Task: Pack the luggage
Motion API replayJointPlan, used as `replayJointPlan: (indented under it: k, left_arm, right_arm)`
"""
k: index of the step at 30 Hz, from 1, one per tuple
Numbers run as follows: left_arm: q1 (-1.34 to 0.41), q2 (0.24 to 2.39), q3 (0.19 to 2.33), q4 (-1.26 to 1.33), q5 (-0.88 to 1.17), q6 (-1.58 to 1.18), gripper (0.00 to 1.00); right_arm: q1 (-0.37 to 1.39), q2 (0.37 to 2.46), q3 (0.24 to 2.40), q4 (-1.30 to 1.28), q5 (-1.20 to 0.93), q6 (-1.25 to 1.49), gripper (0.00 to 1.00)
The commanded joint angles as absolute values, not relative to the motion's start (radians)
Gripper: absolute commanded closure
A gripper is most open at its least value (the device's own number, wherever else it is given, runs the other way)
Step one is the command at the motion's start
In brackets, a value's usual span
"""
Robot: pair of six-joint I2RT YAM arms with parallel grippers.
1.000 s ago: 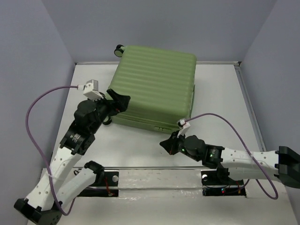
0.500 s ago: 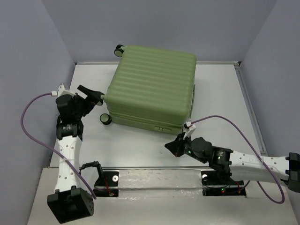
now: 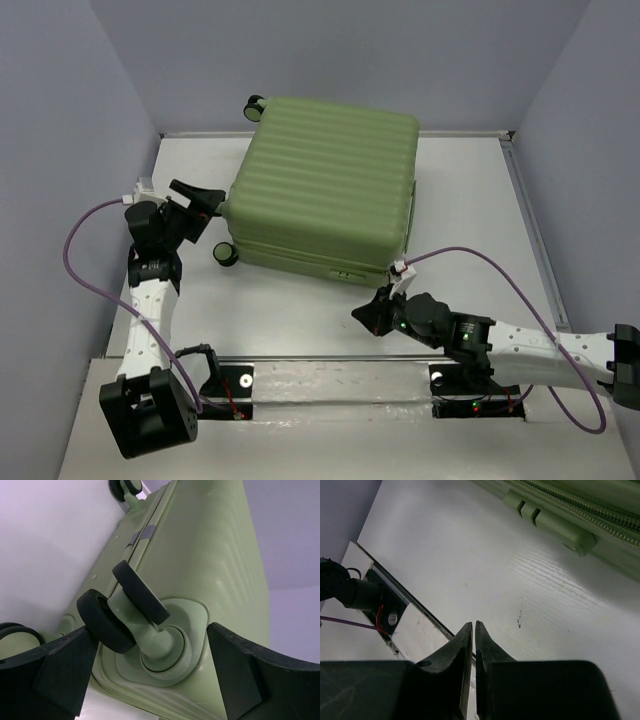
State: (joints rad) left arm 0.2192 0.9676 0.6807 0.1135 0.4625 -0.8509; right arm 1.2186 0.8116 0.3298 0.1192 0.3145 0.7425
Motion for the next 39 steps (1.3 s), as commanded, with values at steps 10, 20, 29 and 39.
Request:
replayJointPlan:
  k: [10, 20, 29, 39]
  left_arm:
    - [0.224, 1.022, 0.635, 0.374, 0.477, -1.038, 0.05]
    - [0.224, 1.022, 0.597, 0.501, 0.446, -1.100, 0.37]
    - [0.224, 1.045, 0.586, 0.535, 0.423, -1.114, 0.19]
    - [0.224, 1.091, 0.572, 0.636, 0.416, -1.140, 0.52]
  right_arm:
    - [1.220, 0.781, 0.324, 0.106, 0.350, 0.762, 0.82]
    - [1.220, 0.733, 0.385, -0.089, 0.511, 0.802, 0.42]
    - [1.220, 0.683, 0.446, -0.207, 0.675, 0.833, 0.33]
    - [1.220, 0.830, 0.518, -0.232, 0.859, 0.848, 0.35]
